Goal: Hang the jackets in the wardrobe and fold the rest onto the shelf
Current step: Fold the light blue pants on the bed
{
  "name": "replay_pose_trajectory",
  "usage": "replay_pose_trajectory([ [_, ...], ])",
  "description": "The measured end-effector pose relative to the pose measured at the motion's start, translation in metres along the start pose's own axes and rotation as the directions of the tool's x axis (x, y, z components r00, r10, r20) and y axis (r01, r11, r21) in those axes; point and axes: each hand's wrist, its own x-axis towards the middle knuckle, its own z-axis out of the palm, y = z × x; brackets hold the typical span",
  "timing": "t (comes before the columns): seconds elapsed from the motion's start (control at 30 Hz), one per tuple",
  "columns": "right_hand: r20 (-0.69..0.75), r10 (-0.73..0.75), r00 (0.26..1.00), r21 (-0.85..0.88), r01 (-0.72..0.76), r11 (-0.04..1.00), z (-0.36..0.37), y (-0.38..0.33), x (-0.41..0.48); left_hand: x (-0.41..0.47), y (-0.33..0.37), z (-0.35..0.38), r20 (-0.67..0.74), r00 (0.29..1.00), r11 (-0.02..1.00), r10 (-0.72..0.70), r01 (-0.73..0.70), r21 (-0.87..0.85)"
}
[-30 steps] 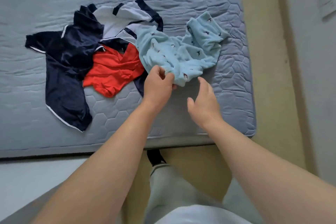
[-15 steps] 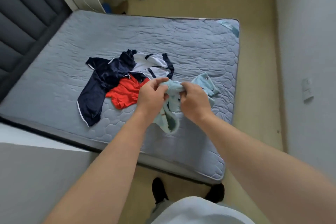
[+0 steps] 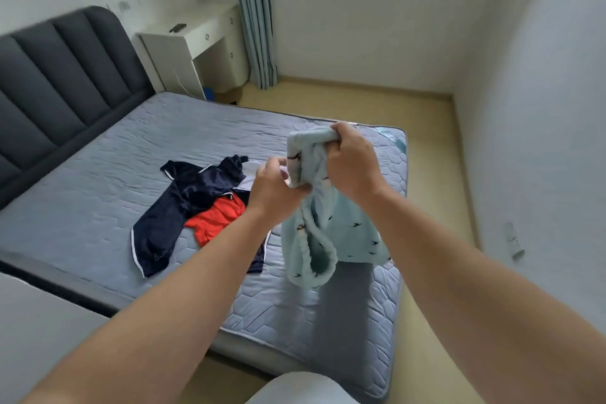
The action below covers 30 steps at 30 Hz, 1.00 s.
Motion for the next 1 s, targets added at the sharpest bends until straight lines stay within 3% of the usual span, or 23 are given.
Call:
replay_pose_trajectory([
  [0.07, -0.055, -0.026, 0.998, 0.015, 0.026, 1.0, -0.012, -0.014, 0.006, 0.0, -0.001, -0.001, 0.098, 0.995, 0.998, -0.032, 0.026, 0.057],
  [0.23, -0.111, -0.067, 0.992, -0.011, 0.066, 0.998, -0.033, -0.025, 0.014, 0.004, -0.006, 0.008, 0.265, 0.964, 0.999, -0.03, 0.034, -0.007],
  [0.33, -0.107, -0.073, 0.992, -0.101, 0.063, 0.993, -0.034, -0.017, 0.011, 0.017, -0.003, 0.007, 0.273, 0.962, 0.999, 0.031, -0.024, -0.03],
  [0.6, -0.042, 0.177, 0.983, -0.15, -0.181, 0.972, -0.059, -0.015, 0.014, 0.058, 0.017, -0.023, 0.197, 0.965, 0.985, 0.173, -0.165, -0.055],
  [0.73, -0.046, 0.074, 0.996, -0.304, -0.084, 0.949, -0.072, -0.015, 0.01, 0.077, 0.045, -0.036, 0.169, 0.943, 0.957, 0.287, -0.289, -0.011],
  [0.9, -0.29, -0.033, 0.956, -0.199, -0.026, 0.98, -0.091, -0.025, 0.019, 0.085, 0.075, -0.057, 0.12, 0.867, 0.866, 0.484, -0.494, 0.081],
  [1.0, -0.36, -0.108, 0.927, -0.153, 0.056, 0.987, -0.107, -0.033, 0.027, 0.082, 0.078, -0.066, 0.166, 0.839, 0.837, 0.518, -0.537, 0.101],
])
